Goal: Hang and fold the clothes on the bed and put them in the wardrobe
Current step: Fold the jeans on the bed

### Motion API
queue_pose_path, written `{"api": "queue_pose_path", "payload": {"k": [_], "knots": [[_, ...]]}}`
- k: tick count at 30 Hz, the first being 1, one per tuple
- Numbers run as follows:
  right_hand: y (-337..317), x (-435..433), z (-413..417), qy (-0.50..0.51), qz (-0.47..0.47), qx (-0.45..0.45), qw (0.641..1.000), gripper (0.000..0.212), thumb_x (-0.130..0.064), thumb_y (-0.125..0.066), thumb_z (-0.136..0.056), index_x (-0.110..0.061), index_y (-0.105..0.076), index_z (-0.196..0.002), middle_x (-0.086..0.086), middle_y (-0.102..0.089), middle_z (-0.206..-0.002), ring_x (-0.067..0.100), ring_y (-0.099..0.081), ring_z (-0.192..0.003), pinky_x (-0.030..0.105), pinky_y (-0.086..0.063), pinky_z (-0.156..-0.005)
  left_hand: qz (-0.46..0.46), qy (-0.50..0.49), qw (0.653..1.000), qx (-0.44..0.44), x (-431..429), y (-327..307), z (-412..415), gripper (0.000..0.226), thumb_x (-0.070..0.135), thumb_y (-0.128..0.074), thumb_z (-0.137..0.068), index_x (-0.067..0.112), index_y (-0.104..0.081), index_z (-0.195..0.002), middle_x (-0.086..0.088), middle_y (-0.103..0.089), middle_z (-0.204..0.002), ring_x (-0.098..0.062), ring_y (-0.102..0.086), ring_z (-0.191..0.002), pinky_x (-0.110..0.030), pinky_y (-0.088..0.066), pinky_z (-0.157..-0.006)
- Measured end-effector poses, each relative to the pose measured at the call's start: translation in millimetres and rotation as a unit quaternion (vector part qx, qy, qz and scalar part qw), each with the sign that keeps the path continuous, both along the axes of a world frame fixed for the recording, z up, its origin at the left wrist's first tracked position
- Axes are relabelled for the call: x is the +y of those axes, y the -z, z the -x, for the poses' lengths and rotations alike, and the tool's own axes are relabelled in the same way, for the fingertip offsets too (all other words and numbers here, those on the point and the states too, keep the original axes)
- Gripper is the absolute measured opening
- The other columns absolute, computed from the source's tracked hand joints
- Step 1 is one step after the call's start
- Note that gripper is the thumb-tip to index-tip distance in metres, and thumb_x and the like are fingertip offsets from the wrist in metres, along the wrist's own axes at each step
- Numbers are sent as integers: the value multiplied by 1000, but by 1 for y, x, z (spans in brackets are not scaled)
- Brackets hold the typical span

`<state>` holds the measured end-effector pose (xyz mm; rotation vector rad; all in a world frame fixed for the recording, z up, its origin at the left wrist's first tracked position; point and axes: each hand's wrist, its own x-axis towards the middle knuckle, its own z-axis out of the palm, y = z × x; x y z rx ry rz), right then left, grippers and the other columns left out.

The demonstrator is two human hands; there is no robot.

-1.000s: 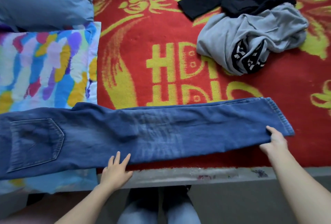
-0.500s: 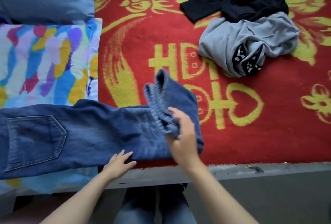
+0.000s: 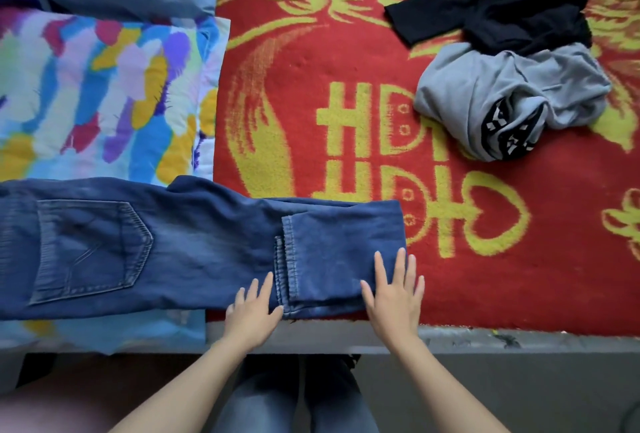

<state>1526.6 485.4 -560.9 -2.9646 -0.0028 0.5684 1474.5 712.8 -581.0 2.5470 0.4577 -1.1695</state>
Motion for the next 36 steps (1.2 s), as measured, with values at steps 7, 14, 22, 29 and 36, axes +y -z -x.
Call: {"api": "queue_pose_path", "payload": {"k": [7, 14, 22, 29, 36], "knots": [[29, -11, -13, -43, 32, 217, 975, 72, -63, -21, -94, -27, 8, -150, 7, 17, -157, 28, 13, -145, 48, -8, -115, -11, 261, 946, -191, -39, -15, 10, 81, 49, -82, -55, 26, -57, -129, -15, -46, -141, -26, -47, -128, -49, -45, -94], [15, -22, -42, -8, -37, 265, 964, 62, -58, -28, -95, -31, -15, -150, 2, 3, -159, 22, 0, -146, 46, -17, -112, -60, 260, 964, 7, -36, 9, 4, 73, 35, -41, -95, 42, 11, -146, 5, 23, -154, -38, 15, -142, -60, 3, -110], [27, -45, -26, 315, -291, 197, 882, 74, -29, -59, -90, -20, -16, -150, 12, -34, -147, 35, -35, -133, 48, -30, -109, 266, -377, 875, -149, -32, -1, -29, 65, 2, -62, -85, 14, -35, -142, -15, -40, -142, -30, -39, -132, -34, -28, -111], [30, -49, -22, 324, -251, 173, 896, 87, -39, -69, -81, -17, -18, -149, 7, -37, -148, 33, -32, -135, 44, -30, -110, 222, -446, 835, -233, -57, -15, -67, 46, -2, -59, -84, 10, -54, -128, -3, -62, -106, -20, -57, -102, -22, -41, -87], [26, -24, -24, 288, -117, 191, 931, 96, -53, -69, -76, -25, -12, -148, 11, -42, -138, 33, -35, -126, 43, -33, -99, 29, -331, 920, -209, -23, -11, -46, 75, 14, -56, -90, 23, -12, -150, -12, -36, -140, -36, -33, -125, -42, -31, -101]]}}
